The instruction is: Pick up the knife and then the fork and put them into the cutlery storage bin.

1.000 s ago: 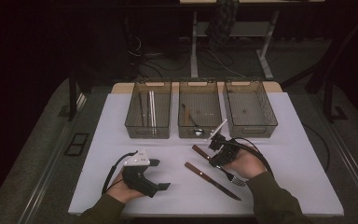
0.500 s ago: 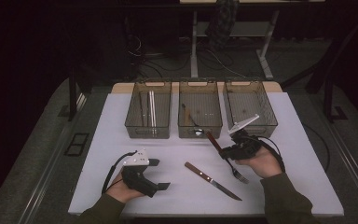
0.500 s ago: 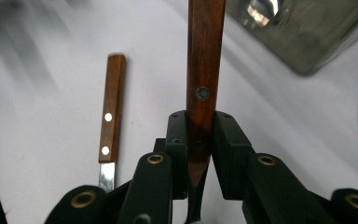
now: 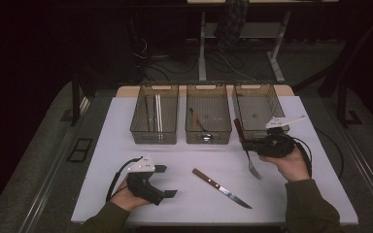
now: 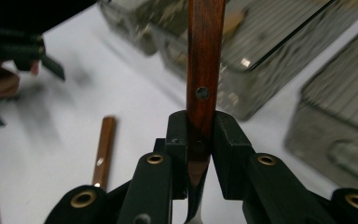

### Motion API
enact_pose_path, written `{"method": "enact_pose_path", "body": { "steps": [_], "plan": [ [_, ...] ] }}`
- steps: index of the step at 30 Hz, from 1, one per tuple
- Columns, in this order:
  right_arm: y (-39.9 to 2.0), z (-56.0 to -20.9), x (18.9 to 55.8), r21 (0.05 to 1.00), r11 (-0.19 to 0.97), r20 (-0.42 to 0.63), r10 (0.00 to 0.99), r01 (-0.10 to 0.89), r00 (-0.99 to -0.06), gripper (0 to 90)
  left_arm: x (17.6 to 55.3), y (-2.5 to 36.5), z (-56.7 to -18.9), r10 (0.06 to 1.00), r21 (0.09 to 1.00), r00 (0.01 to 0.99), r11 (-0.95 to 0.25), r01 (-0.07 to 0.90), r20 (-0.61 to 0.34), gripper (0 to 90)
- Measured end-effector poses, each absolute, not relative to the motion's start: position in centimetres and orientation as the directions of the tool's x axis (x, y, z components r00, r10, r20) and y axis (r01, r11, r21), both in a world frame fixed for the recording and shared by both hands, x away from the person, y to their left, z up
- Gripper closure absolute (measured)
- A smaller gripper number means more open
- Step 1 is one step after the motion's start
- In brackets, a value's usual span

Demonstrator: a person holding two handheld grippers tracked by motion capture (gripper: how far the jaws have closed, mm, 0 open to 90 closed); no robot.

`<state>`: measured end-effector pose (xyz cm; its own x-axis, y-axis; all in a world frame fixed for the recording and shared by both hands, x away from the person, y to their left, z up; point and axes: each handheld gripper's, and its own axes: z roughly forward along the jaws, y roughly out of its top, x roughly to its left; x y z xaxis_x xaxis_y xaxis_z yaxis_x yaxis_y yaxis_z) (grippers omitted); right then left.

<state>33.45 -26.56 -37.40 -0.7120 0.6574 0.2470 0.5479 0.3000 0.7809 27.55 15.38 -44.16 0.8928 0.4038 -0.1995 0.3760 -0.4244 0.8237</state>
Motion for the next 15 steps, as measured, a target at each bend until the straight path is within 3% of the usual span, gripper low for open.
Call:
{"method": "enact_pose_path", "body": {
  "steps": [15],
  "plan": [
    [-30.3,-33.7,34.1,0.909,0.096,0.210,0.736,0.405,-0.644,76.6,27.7,15.4,-44.3,0.423,0.823,0.884,-0.418,0.384,-0.198,0.0]
  ]
}}
